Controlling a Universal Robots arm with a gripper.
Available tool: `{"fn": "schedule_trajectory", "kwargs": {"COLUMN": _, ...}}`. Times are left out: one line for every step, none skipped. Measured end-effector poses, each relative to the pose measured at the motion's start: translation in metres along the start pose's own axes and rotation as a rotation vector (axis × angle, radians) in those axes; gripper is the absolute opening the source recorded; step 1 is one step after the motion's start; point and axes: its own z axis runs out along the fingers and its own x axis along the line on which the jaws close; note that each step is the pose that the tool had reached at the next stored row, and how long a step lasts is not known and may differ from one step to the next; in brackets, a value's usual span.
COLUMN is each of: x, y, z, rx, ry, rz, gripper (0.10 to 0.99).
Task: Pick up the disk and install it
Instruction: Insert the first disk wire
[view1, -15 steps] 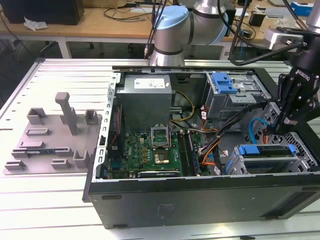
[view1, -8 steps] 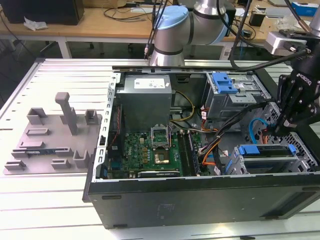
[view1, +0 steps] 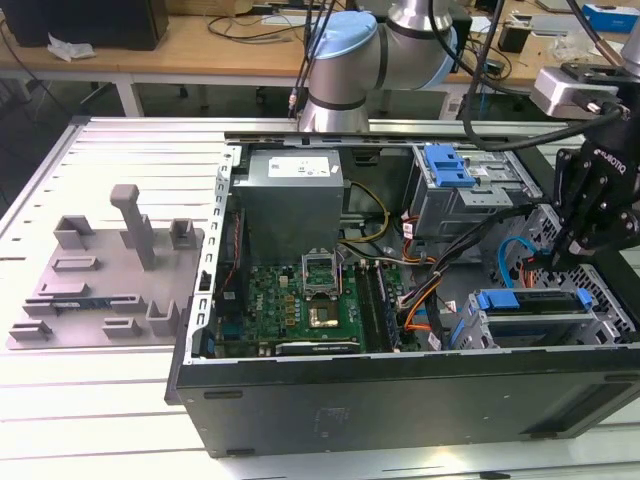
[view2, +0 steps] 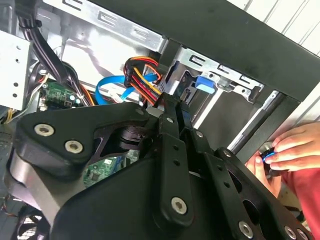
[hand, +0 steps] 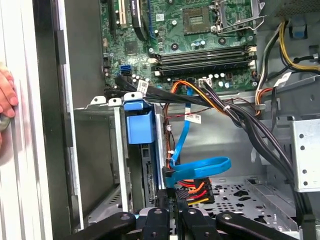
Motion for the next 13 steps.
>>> {"fn": "schedule_trajectory", "kwargs": {"x": 0.0020, "y": 0.0003, "z": 0.0002, "rx": 0.001, "ry": -0.0029, "rz": -0.005, "gripper": 0.169}}
{"fn": "schedule_trajectory", "kwargs": {"x": 0.0037, "y": 0.0006, "z": 0.0005, "rx": 0.003, "ry": -0.0080, "rz": -0.012, "gripper": 0.169}}
{"fn": "schedule_trajectory", "kwargs": {"x": 0.0051, "y": 0.0007, "z": 0.0006, "rx": 0.005, "ry": -0.0147, "rz": -0.017, "gripper": 0.169}}
{"fn": "schedule_trajectory", "kwargs": {"x": 0.0060, "y": 0.0009, "z": 0.0008, "rx": 0.006, "ry": -0.0197, "rz": -0.021, "gripper": 0.169}}
{"fn": "schedule_trajectory", "kwargs": {"x": 0.0068, "y": 0.0010, "z": 0.0008, "rx": 0.007, "ry": -0.0241, "rz": -0.024, "gripper": 0.169}}
{"fn": "schedule_trajectory", "kwargs": {"x": 0.0083, "y": 0.0014, "z": 0.0010, "rx": 0.008, "ry": -0.0307, "rz": -0.027, "gripper": 0.169}}
{"fn": "schedule_trajectory", "kwargs": {"x": 0.0097, "y": 0.0019, "z": 0.0012, "rx": 0.008, "ry": -0.0340, "rz": -0.028, "gripper": 0.169}}
{"fn": "schedule_trajectory", "kwargs": {"x": 0.0114, "y": 0.0024, "z": 0.0014, "rx": 0.009, "ry": -0.0368, "rz": -0.028, "gripper": 0.169}}
{"fn": "schedule_trajectory", "kwargs": {"x": 0.0130, "y": 0.0028, "z": 0.0016, "rx": 0.009, "ry": -0.0396, "rz": -0.028, "gripper": 0.169}}
{"fn": "schedule_trajectory", "kwargs": {"x": 0.0158, "y": 0.0036, "z": 0.0019, "rx": 0.010, "ry": -0.0453, "rz": -0.028, "gripper": 0.169}}
{"fn": "schedule_trajectory", "kwargs": {"x": 0.0179, "y": 0.0041, "z": 0.0023, "rx": 0.011, "ry": -0.0537, "rz": -0.029, "gripper": 0.169}}
{"fn": "schedule_trajectory", "kwargs": {"x": 0.0189, "y": 0.0039, "z": 0.0023, "rx": 0.012, "ry": -0.0607, "rz": -0.033, "gripper": 0.169}}
{"fn": "schedule_trajectory", "kwargs": {"x": 0.0202, "y": 0.0039, "z": 0.0025, "rx": 0.012, "ry": -0.0652, "rz": -0.036, "gripper": 0.169}}
